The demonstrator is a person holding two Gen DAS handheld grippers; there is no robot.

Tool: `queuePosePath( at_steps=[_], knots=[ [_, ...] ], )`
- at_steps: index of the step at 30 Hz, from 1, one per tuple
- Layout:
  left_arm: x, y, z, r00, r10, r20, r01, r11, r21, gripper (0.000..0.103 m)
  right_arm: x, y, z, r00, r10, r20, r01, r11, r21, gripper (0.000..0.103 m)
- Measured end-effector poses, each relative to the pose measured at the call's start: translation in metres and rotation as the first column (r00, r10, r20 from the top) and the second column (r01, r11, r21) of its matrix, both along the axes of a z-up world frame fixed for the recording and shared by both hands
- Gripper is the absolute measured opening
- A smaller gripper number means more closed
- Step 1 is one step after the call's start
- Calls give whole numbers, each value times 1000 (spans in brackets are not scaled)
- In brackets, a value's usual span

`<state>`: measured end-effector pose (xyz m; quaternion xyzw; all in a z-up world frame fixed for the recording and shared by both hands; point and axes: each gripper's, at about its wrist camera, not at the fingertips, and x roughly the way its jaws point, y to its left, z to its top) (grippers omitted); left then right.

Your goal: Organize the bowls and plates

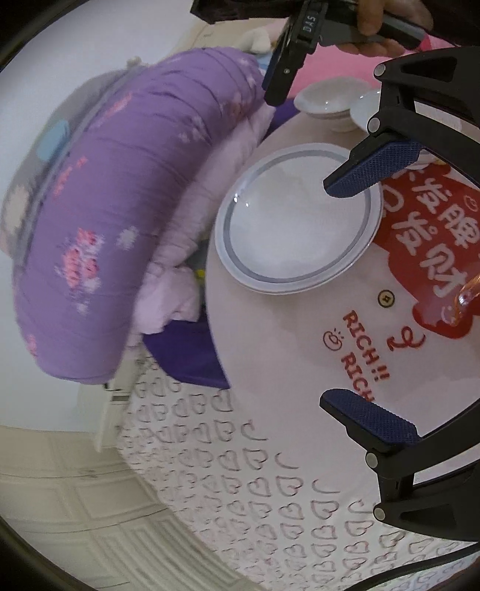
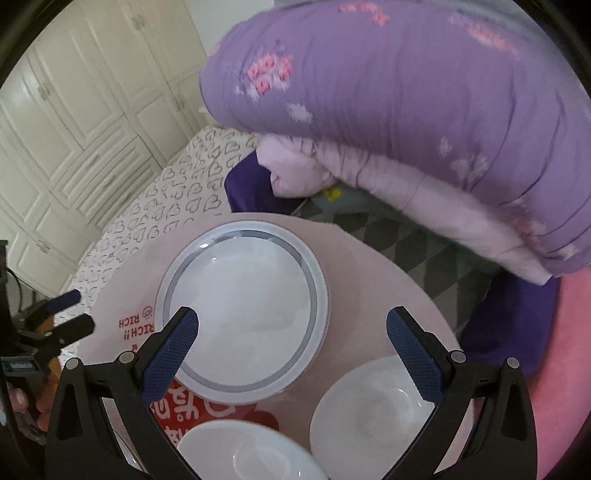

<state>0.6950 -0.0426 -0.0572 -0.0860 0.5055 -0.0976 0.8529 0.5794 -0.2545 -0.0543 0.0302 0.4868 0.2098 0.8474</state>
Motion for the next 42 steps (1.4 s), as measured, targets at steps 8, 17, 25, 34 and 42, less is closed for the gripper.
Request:
queuePosePath(
  at_steps=[8, 17, 25, 34, 42],
  knots=[
    [66, -13, -42, 995, -3, -96, 2, 1000, -4, 102, 30, -2, -27, 993, 0, -114, 2, 1000, 20, 103],
    [111, -16, -89, 978, 14, -207, -29, 997, -66, 89, 50, 11, -48, 981, 36, -192, -37, 999, 0, 103],
    [136, -20, -115, 967, -2, -254, -27, 994, -110, 77, 62, 17, -65, 965, 46, -258, -48, 999, -1, 98],
    [129, -29, -126, 959, -64, -277, 19, 986, -164, 17, 62, 31, -83, 943, 84, -321, -85, 996, 10, 61],
    [123, -19, -128, 965, -49, -257, 5, 985, -170, 16, 59, 21, -83, 954, 19, -299, -21, 1000, -1, 29]
  ],
)
